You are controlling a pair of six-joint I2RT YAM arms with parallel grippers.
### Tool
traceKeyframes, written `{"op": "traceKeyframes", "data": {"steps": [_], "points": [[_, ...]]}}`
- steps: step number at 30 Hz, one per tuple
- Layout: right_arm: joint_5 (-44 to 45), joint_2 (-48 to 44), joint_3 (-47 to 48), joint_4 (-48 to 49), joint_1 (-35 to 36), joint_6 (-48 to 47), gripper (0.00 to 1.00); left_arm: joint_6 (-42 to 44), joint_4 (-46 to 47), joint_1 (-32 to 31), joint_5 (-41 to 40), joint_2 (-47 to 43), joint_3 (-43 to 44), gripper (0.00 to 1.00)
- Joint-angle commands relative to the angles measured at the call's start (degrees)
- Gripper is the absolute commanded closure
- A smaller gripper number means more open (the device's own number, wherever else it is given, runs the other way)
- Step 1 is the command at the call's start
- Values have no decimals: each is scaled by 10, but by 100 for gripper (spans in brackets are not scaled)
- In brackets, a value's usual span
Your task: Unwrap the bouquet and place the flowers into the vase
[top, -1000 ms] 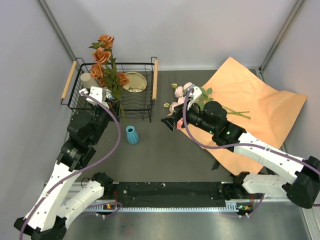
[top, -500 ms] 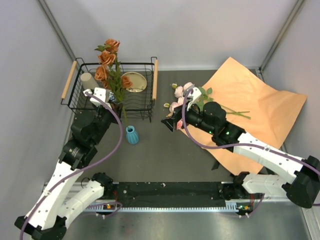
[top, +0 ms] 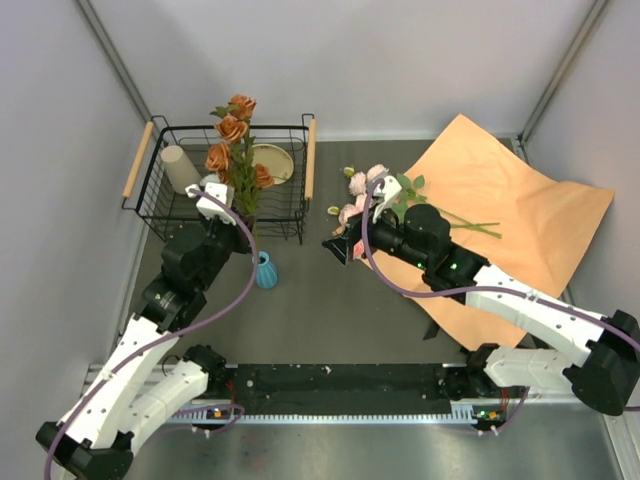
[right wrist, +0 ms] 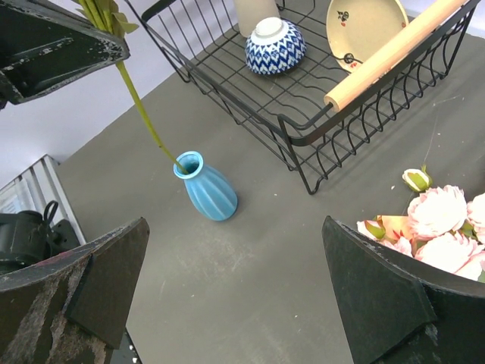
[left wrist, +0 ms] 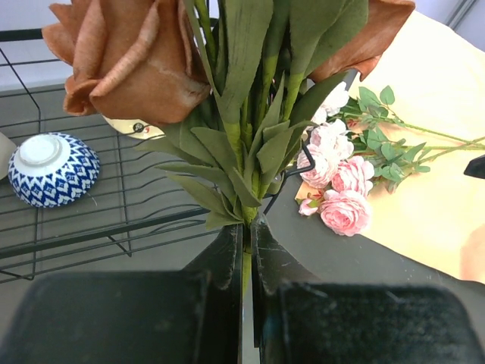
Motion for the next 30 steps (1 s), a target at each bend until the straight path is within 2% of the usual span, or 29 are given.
{"op": "traceKeyframes", "data": {"steps": [1,9,12,16,22,30], "points": [[-6,0,-4,21,7,7,1,-13,54,1,-6,9,-16,100],[-7,1,-9,22,7,8,1,-17,77,2,-21,31,-40,100],[-37,11,-16,39,7,0,1,-21,73,2,-32,38,-39,100],[-97,58,-15,58,8,-31,1,-27,68,2,-48,43,-41,100],[-93,116,0,69,26,-60,1,-39,62,2,-66,56,-43,100],[-62,209,27,109,85,-184,1,-50,53,1,-83,81,-37,100]]}}
